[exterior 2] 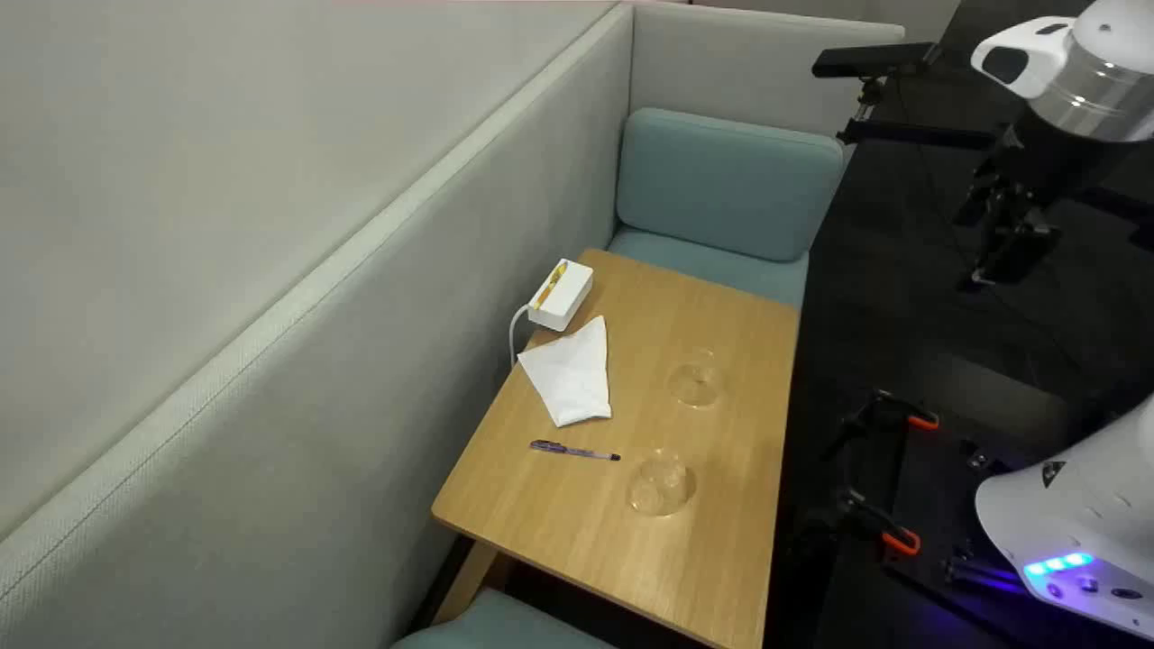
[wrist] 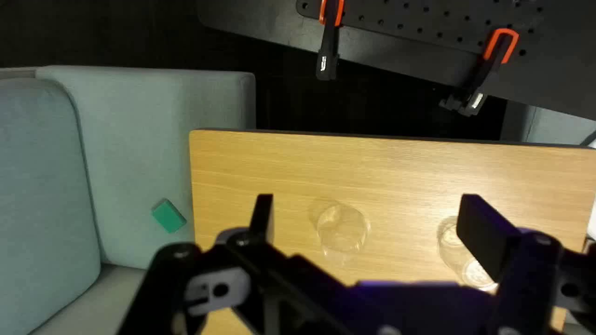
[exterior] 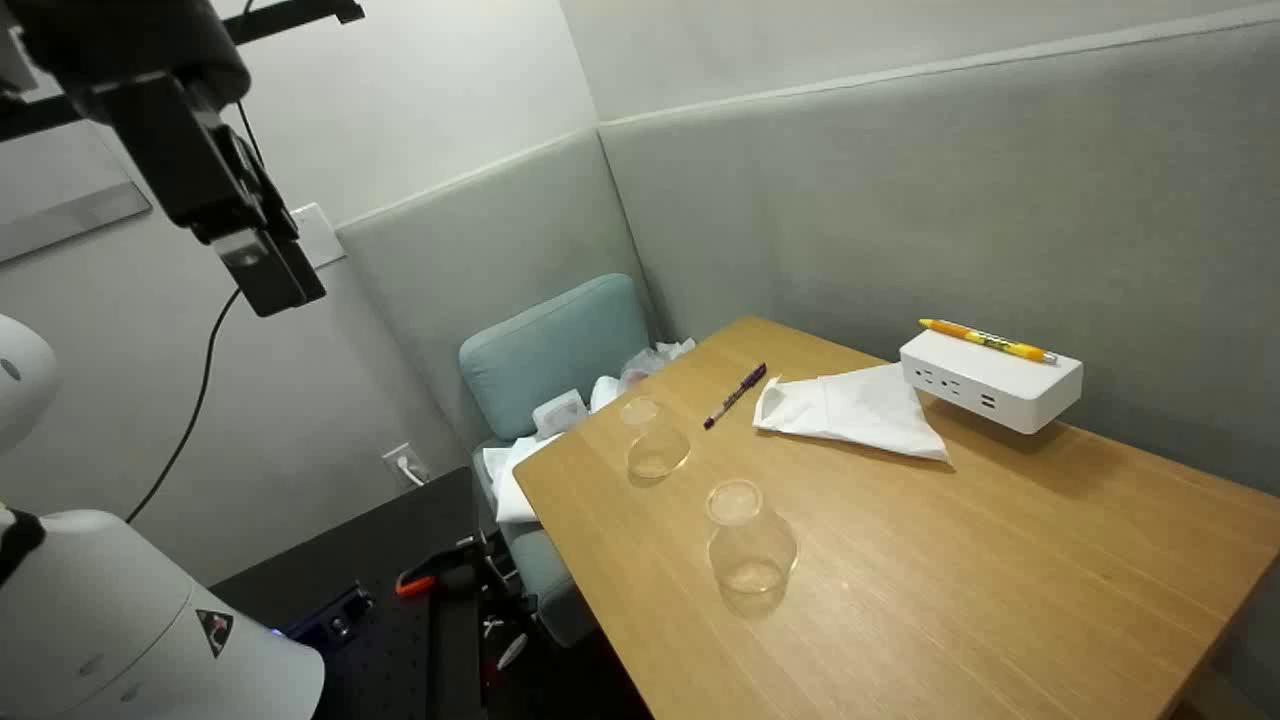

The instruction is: Use the white cloth to wipe the table

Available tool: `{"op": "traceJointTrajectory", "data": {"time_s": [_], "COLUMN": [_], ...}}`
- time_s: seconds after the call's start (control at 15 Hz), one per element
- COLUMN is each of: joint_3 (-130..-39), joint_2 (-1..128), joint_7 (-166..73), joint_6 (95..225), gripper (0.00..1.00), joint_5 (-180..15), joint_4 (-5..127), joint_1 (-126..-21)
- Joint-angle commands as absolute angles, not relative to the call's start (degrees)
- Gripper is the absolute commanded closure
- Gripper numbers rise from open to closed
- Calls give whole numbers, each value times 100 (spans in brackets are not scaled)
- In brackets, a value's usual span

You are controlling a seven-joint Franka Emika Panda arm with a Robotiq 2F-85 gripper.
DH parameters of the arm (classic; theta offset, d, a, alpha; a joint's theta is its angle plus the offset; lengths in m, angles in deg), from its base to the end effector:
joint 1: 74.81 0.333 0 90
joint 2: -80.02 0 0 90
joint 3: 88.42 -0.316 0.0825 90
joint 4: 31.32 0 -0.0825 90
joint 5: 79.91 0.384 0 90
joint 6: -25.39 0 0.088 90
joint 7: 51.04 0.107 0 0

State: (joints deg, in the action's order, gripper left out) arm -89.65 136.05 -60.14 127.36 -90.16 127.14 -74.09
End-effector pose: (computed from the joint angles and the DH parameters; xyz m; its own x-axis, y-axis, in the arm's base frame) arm 0.2645 -0.0065 0.4698 0.9756 0.2154 -0.0421 0.2195 -0.9575 0.1870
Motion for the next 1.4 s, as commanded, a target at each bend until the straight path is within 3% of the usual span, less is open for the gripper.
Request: {"op": "traceJointTrajectory", "data": {"time_s": [0.0, 0.33, 1.07, 1.27, 1.33], "joint_3": [-8898, -8834, -9482, -9532, -9429], "joint_2": [13599, 13304, 9961, 9363, 9767], "joint_7": [-5954, -5786, -4110, -3883, -4077], "joint_6": [12713, 12995, 17278, 17560, 17538], "gripper": [0, 0, 0, 0, 0], "joint_5": [-9071, -8800, -8049, -8202, -8098], "joint_4": [12700, 12630, 12270, 11992, 12341], "joint_1": [-7321, -7272, -7353, -7432, -7317]}}
